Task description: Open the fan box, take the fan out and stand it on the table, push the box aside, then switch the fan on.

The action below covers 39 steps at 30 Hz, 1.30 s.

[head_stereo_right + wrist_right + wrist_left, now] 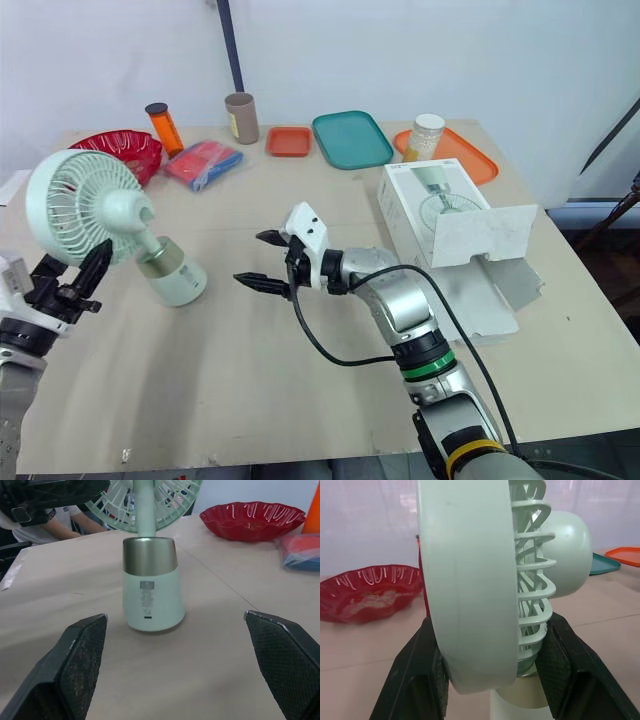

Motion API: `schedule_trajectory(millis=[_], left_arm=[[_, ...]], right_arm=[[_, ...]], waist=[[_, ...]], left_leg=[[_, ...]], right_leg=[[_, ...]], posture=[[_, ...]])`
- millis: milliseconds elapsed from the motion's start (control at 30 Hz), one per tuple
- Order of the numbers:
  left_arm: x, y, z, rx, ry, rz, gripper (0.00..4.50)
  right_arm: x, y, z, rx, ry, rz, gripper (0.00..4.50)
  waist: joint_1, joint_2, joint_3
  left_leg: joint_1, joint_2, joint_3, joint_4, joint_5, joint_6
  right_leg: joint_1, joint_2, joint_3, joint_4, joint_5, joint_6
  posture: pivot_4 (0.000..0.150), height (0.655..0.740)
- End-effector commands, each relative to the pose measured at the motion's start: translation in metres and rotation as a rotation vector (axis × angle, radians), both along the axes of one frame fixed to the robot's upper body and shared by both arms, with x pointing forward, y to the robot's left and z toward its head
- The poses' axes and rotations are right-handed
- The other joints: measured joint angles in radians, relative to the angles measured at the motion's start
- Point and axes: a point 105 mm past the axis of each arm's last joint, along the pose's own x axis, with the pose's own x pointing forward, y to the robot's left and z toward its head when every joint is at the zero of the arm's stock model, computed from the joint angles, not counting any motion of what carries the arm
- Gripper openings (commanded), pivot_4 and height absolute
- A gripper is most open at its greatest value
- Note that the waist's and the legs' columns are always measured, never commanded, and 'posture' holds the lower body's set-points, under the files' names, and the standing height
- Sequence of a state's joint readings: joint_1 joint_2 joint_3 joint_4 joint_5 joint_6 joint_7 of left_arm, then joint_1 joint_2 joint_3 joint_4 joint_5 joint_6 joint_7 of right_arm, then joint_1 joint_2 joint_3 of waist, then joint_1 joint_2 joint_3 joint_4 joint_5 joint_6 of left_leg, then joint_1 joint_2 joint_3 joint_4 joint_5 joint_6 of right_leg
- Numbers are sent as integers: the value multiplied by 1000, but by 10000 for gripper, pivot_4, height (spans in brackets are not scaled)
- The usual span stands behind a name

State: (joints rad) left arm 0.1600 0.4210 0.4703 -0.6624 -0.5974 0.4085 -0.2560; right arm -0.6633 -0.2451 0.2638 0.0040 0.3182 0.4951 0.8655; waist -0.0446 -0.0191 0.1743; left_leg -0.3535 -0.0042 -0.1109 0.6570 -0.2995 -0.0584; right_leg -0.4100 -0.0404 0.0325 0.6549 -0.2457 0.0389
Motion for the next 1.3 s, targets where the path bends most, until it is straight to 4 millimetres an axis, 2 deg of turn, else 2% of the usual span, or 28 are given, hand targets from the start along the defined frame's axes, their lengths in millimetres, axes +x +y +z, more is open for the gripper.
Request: schedule_trajectory(millis=[33, 167, 300, 567, 833, 1100, 1267, 1300], left_arm=[[-2, -17, 26, 29, -105, -39, 18463], [8, -28, 29, 27, -116, -50, 18463], [17, -48, 31, 23, -127, -105, 18463], [23, -56, 26, 22, -102, -137, 18463], [26, -62, 30, 30, -113, -161, 18463], [25, -70, 18, 49, -76, -201, 18463], [25, -72, 18, 49, -77, -211, 18463], [26, -72, 18, 51, -79, -211, 18461]], right_arm=[[-1, 8, 24, 36, -38, -3, 45000], [0, 13, 30, 38, -42, -21, 45000], [7, 17, 38, 51, -52, -70, 45000], [17, 32, 48, 81, -51, -140, 45000], [16, 42, 44, 73, -41, -140, 45000], [21, 51, 42, 71, -47, -142, 45000], [21, 54, 44, 75, -58, -133, 45000], [21, 55, 44, 75, -60, -129, 40930]], waist=[[0, 0, 0], [0, 0, 0], [0, 0, 0], [-3, 0, 0], [-2, 0, 0], [-3, 0, 0], [-3, 0, 0], [-2, 0, 0]], left_leg=[[0, 0, 0, 0, 0, 0], [0, 0, 0, 0, 0, 0], [-1, 0, 0, 0, 0, 0], [-4, 0, 1, -1, 2, -3], [-7, -1, 1, 0, 3, -5], [-7, -1, 3, 0, 3, -5], [-7, -1, 3, 0, 3, -5], [-7, -1, 3, 0, 3, -5]], right_leg=[[0, 0, 0, 0, 0, 0], [0, 0, 0, 0, 0, 0], [-1, 0, -1, 0, 0, 0], [-7, 0, 1, 4, 1, -1], [-10, -1, 1, 6, 1, -1], [-12, -1, 3, 8, 1, -1], [-12, -1, 3, 8, 1, -1], [-12, -1, 3, 8, 1, -1]], posture=[[1500, 7400], [1500, 7400], [1500, 7400], [1500, 7400], [1500, 7400], [1500, 7400], [1500, 7400], [1500, 7400]])
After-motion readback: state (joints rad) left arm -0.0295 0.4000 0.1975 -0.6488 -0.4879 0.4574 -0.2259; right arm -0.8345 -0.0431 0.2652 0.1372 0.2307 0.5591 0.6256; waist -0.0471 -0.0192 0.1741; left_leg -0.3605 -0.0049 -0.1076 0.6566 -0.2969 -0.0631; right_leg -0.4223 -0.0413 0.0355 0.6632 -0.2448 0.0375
